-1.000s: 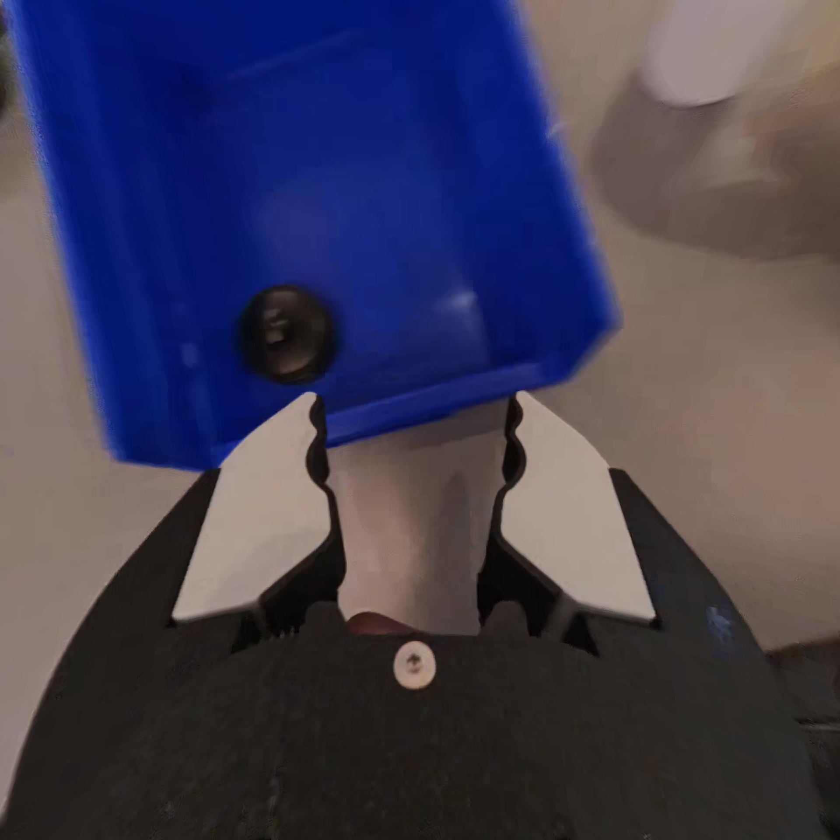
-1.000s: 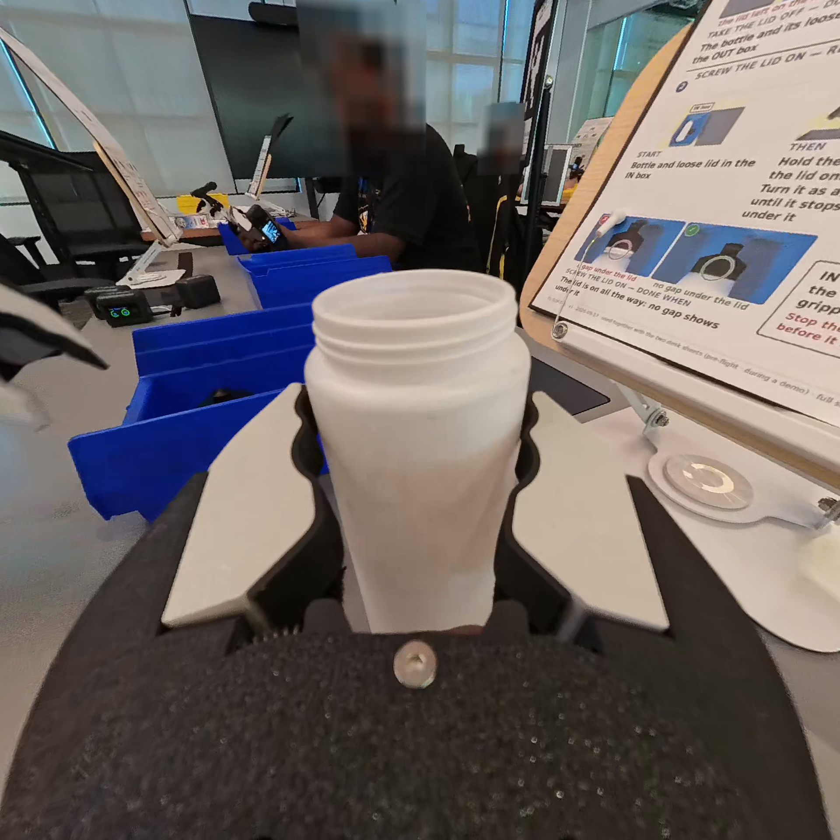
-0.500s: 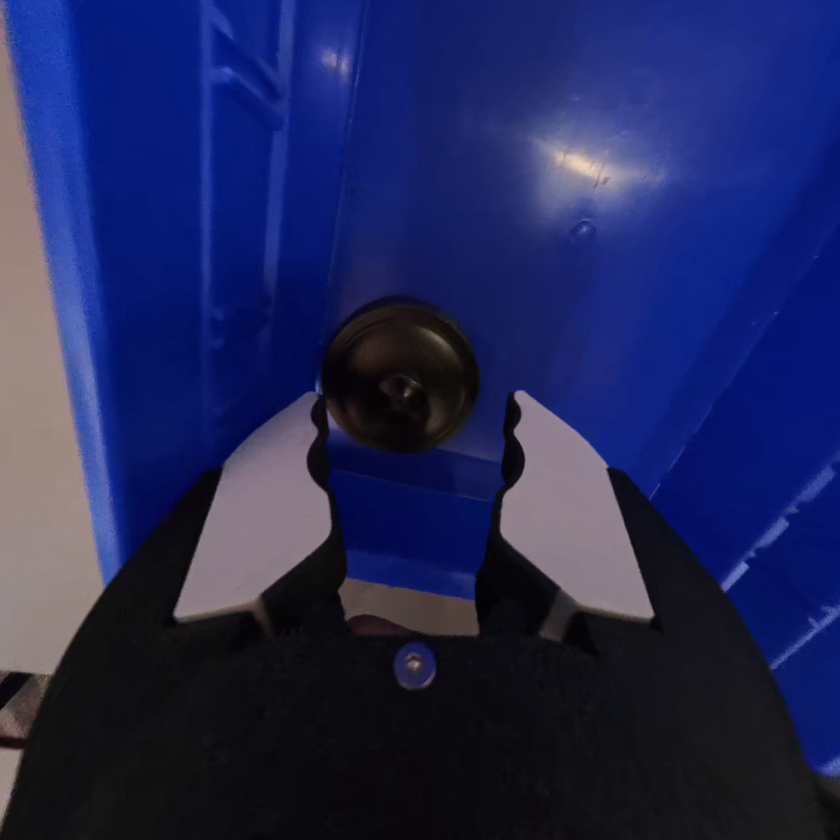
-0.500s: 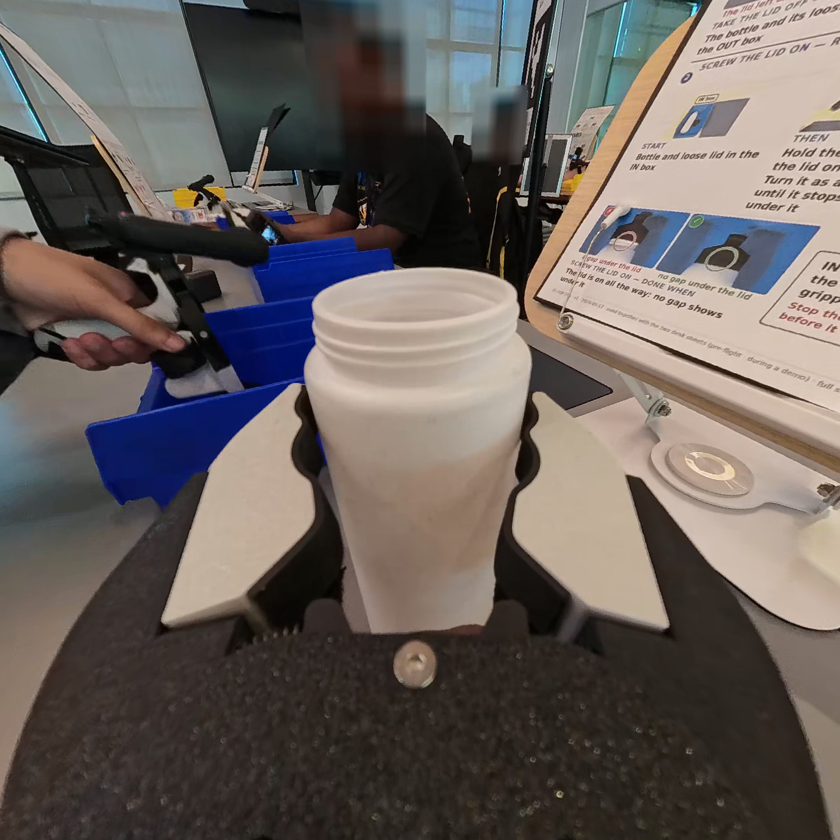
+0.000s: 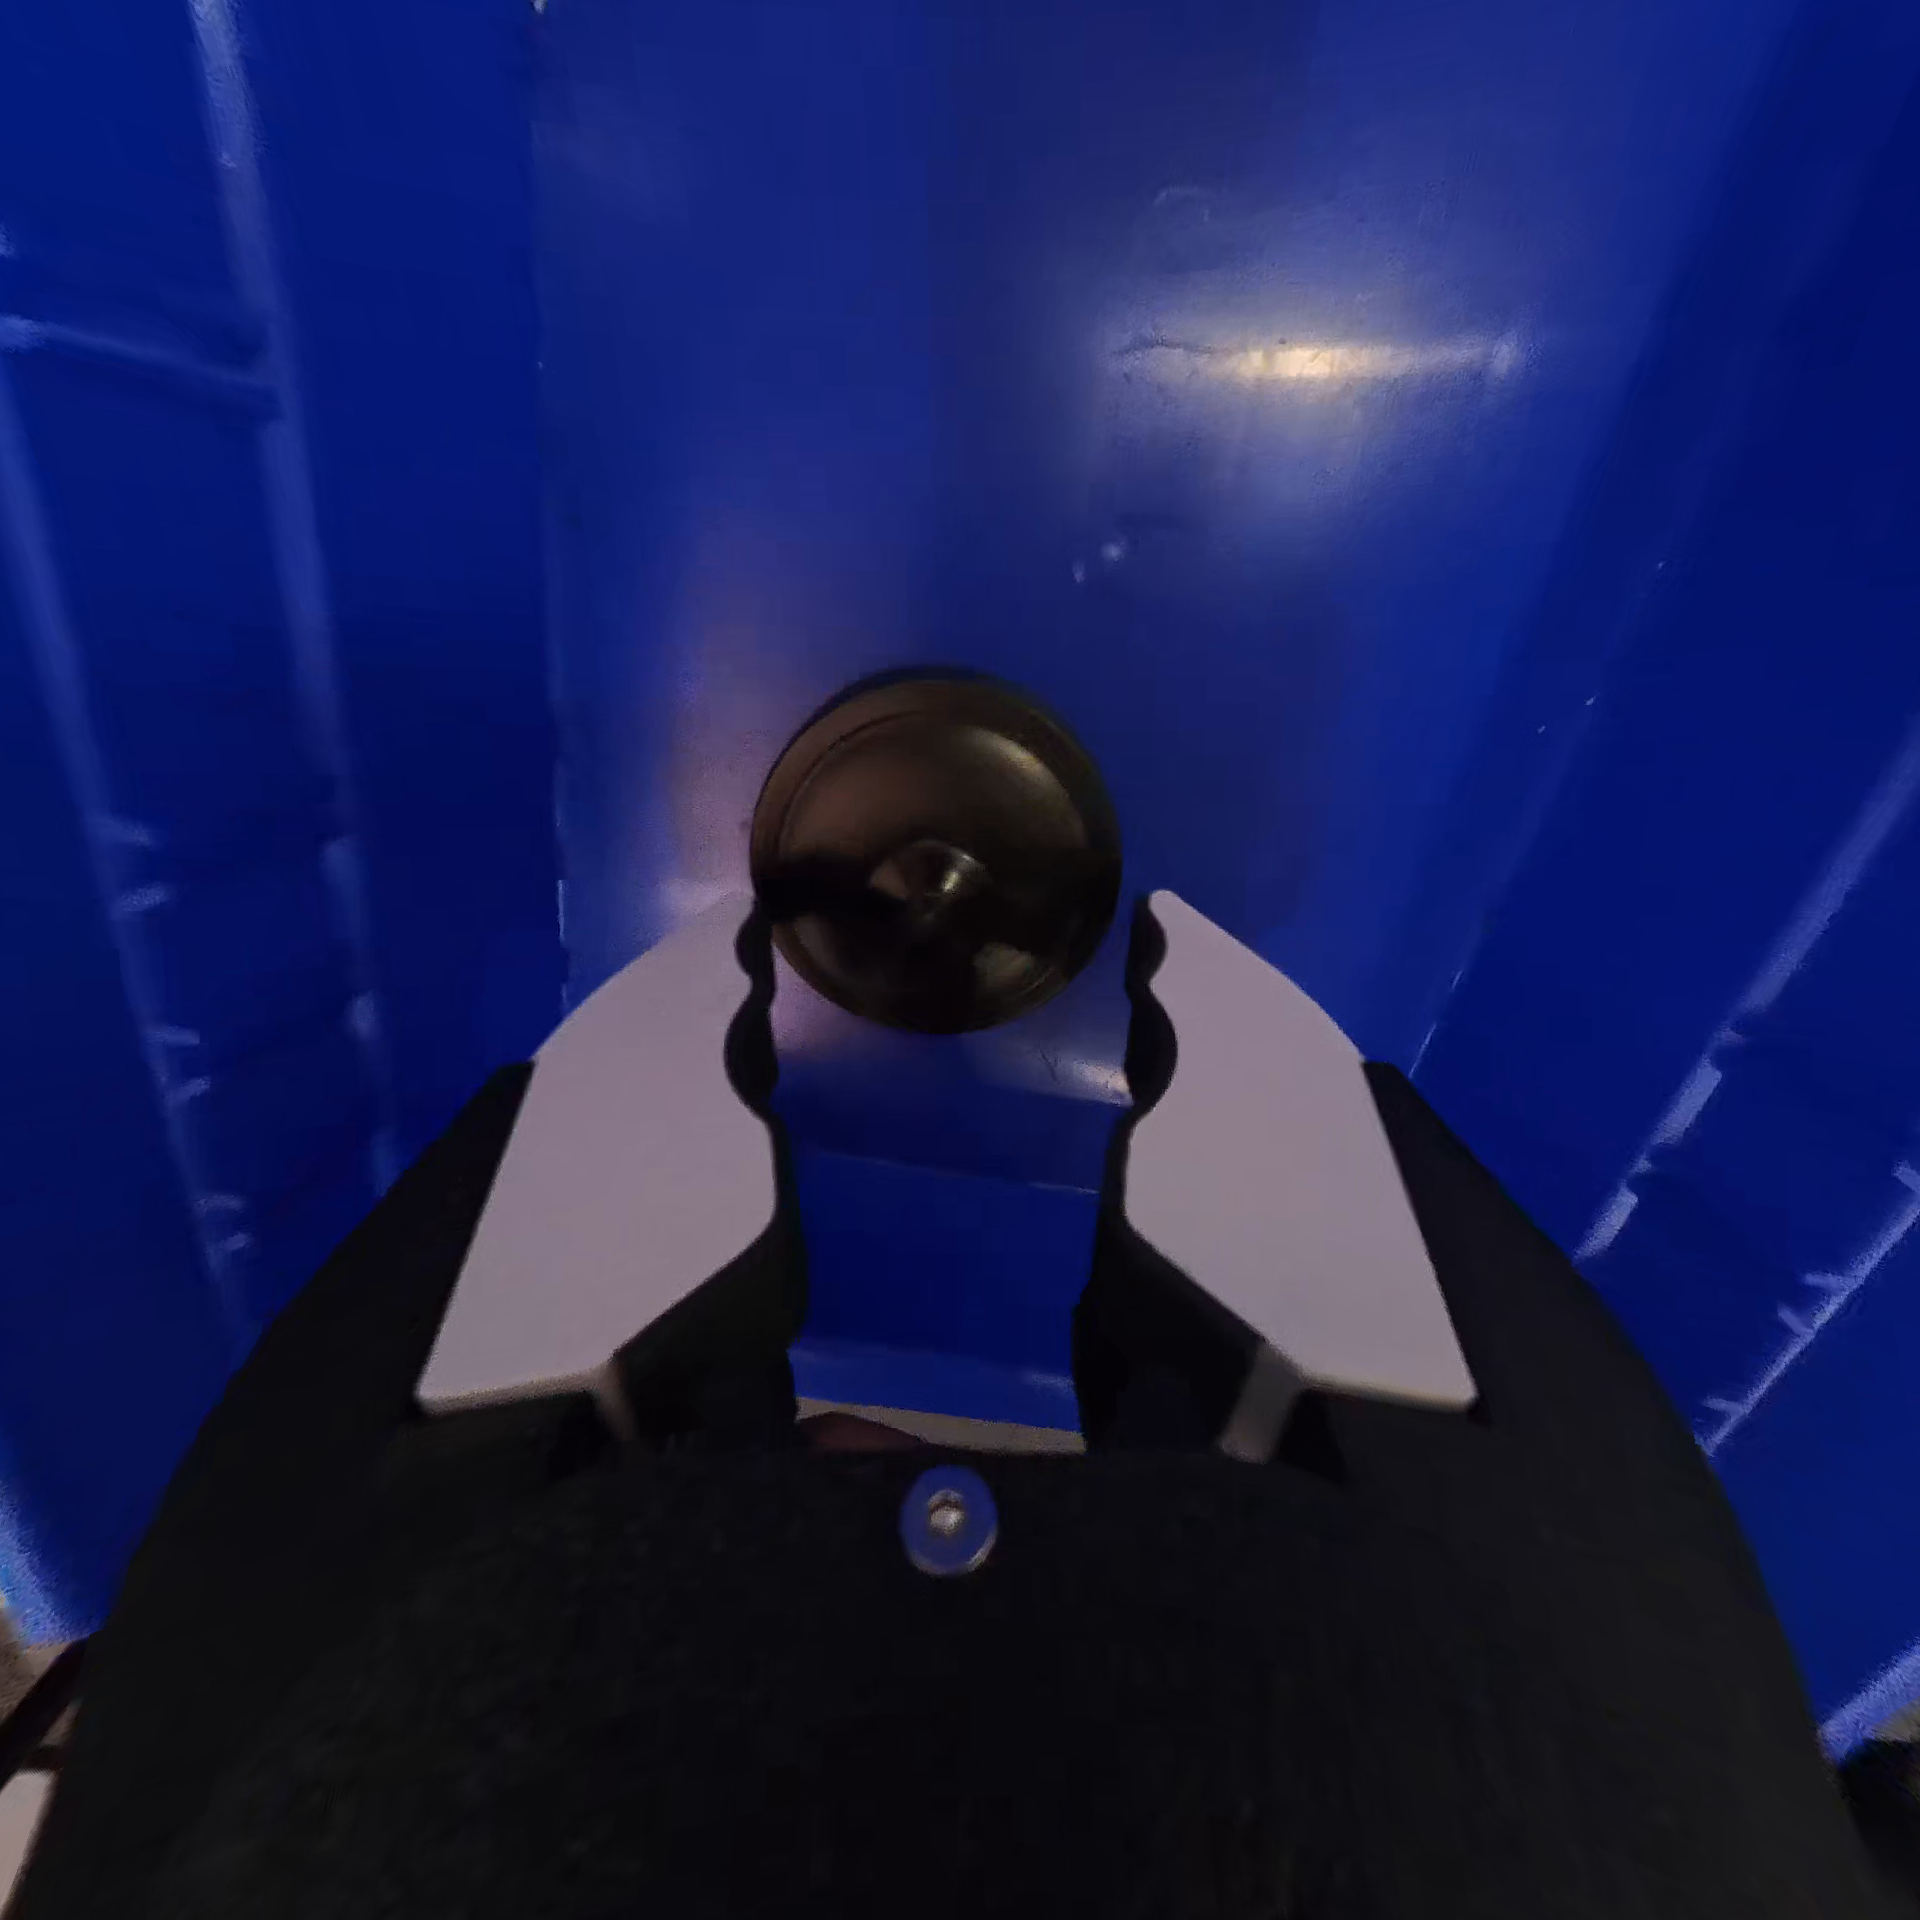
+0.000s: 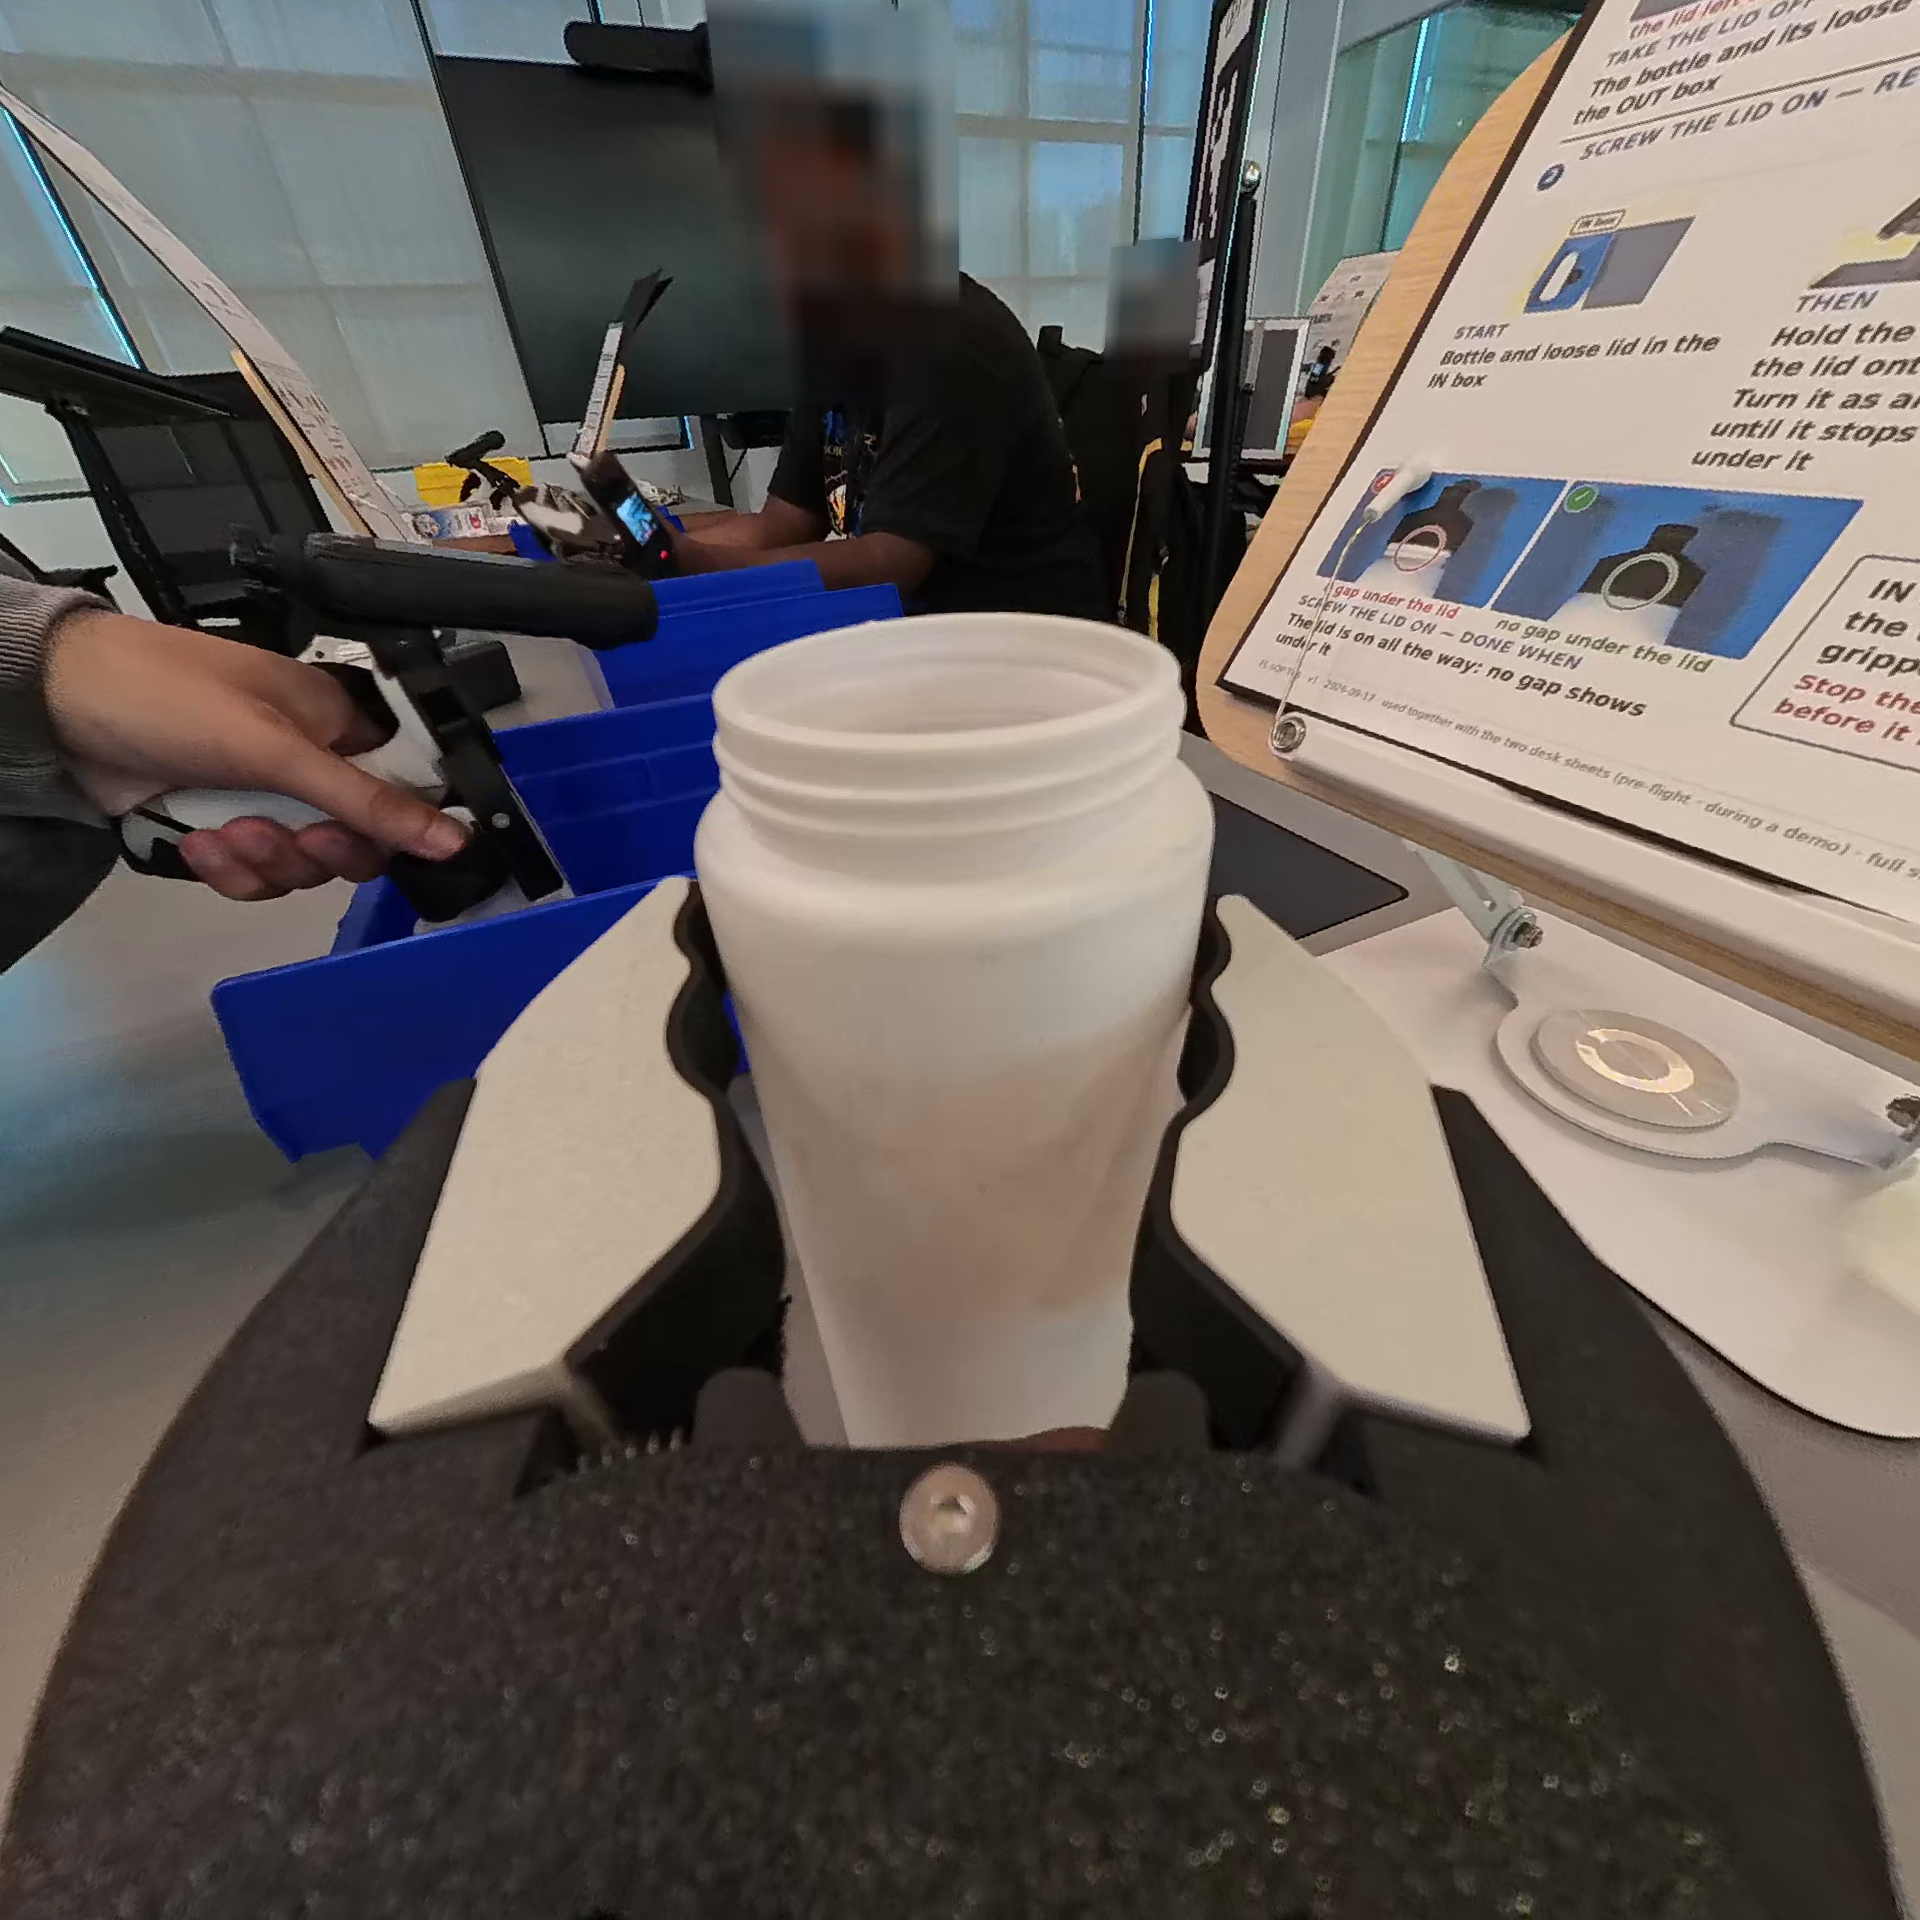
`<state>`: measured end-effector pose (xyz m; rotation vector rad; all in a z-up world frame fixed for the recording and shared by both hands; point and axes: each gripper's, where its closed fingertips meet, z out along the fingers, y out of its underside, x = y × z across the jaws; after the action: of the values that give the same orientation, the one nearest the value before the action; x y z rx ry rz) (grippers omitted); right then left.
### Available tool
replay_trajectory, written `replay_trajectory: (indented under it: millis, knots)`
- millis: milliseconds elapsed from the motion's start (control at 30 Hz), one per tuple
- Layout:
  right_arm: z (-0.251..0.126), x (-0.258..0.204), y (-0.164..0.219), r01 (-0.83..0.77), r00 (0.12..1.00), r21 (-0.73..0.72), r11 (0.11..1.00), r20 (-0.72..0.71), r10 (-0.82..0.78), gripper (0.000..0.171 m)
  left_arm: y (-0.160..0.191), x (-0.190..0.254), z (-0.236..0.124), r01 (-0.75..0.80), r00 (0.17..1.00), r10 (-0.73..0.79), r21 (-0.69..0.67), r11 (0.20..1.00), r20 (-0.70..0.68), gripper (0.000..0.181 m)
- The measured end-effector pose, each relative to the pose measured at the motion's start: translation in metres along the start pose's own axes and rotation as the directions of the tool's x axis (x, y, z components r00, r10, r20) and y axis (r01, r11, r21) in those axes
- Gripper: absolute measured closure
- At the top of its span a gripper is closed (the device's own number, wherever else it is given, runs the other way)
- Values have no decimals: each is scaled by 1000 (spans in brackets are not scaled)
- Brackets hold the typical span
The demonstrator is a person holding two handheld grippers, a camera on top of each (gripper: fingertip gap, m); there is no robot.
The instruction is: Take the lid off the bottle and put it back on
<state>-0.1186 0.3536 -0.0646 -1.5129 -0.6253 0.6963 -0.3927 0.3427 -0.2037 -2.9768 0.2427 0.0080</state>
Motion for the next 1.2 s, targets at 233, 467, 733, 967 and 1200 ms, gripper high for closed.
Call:
replay_trajectory:
  millis: [233, 467, 733, 967, 1200]
  knots:
    - [0, 0, 0, 1, 1000, -1, 1000, 0, -1, 86, 3, -5, 13, -34, 998, 36, -41, 999, 43, 108]
    - [0, 0, 0, -1, 1000, 0, 1000, 3, 1, 86, -16, -5, 1, -95, 995, 96, 39, 995, -32, 111]
    - [0, 0, 0, 4, 1000, -5, 1000, 5, -4, 86, -71, 76, -130, -396, 884, 448, 298, 869, -131, 111]
    - [1, -1, 0, 14, 1000, -18, 1000, -6, -14, 86, -79, 214, -224, -612, 751, 655, 289, 736, -80, 111]
    - [2, -1, 0, 15, 1000, -19, 1000, -12, -15, 86, -69, 268, -184, -637, 766, 641, 81, 767, -49, 111]
